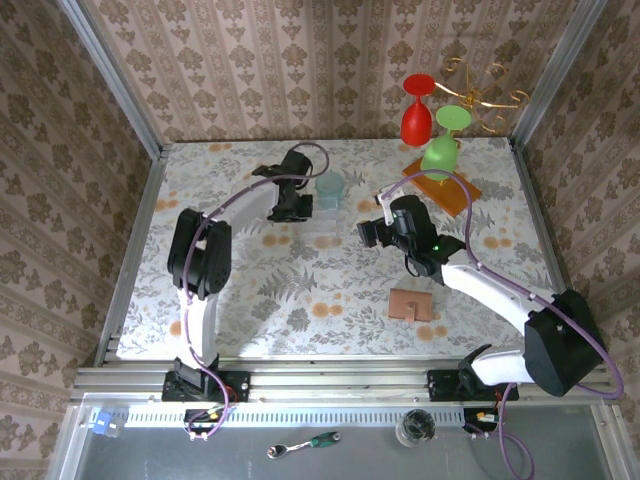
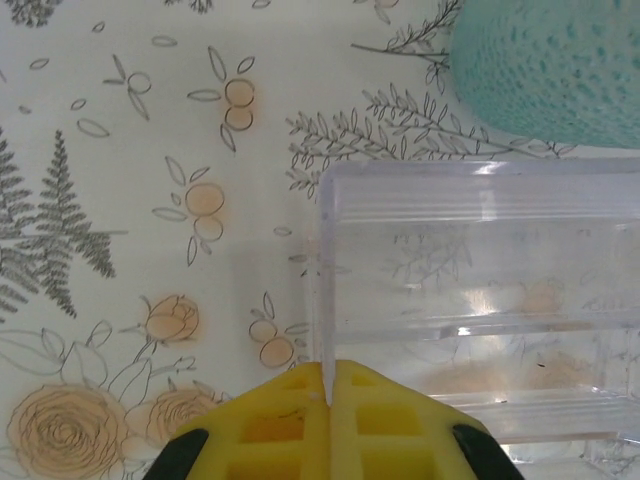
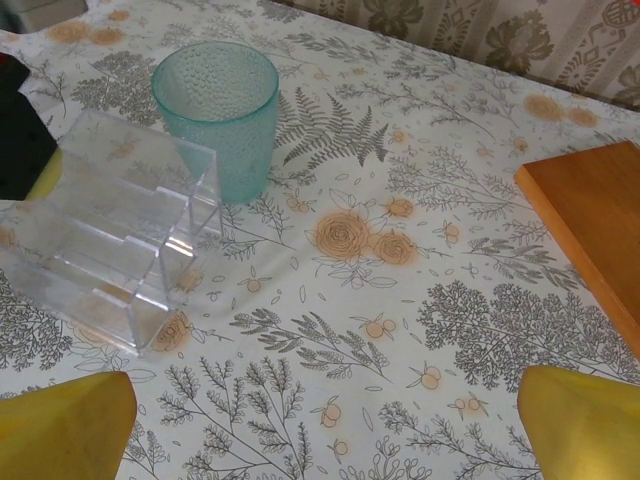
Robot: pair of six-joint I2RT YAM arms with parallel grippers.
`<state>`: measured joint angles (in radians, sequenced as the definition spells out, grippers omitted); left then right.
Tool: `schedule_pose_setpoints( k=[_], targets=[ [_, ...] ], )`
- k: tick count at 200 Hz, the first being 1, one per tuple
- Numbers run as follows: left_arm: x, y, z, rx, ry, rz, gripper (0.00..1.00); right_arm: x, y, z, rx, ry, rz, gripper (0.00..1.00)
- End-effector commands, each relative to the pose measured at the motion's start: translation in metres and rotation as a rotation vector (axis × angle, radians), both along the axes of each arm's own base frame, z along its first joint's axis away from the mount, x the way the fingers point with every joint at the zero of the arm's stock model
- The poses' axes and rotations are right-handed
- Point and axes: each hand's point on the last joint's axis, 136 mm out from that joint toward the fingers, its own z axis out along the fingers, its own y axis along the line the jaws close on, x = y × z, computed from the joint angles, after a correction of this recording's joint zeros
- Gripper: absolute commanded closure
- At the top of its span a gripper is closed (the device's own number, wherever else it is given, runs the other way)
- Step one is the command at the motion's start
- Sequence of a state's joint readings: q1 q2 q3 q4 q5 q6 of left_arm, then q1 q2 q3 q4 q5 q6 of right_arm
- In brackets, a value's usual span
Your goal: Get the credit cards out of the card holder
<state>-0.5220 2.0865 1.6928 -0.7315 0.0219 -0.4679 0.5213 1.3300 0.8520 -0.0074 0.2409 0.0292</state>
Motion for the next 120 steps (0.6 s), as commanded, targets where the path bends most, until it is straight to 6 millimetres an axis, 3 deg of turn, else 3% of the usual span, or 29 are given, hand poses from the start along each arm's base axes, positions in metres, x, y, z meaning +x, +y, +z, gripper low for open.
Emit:
schedule_pose_setpoints(
  k=[1, 41, 120],
  targets=[
    [0.007, -0.002, 0.003, 0.002, 0.005, 0.008, 1.00, -0.006, -0.009, 0.003, -0.025, -0.015, -0.026, 0.01],
    [0.014, -0.008, 0.000, 0.002, 0.016, 0.008, 1.00, -0.009, -0.012, 0.004, -0.029, -0.015, -0.029, 0.00],
    [-0.015, -0.010, -0.002, 0.073, 0.035, -0.007, 1.00, -0.015, -0.018, 0.011, -0.017, -0.021, -0.052, 0.00]
  ],
)
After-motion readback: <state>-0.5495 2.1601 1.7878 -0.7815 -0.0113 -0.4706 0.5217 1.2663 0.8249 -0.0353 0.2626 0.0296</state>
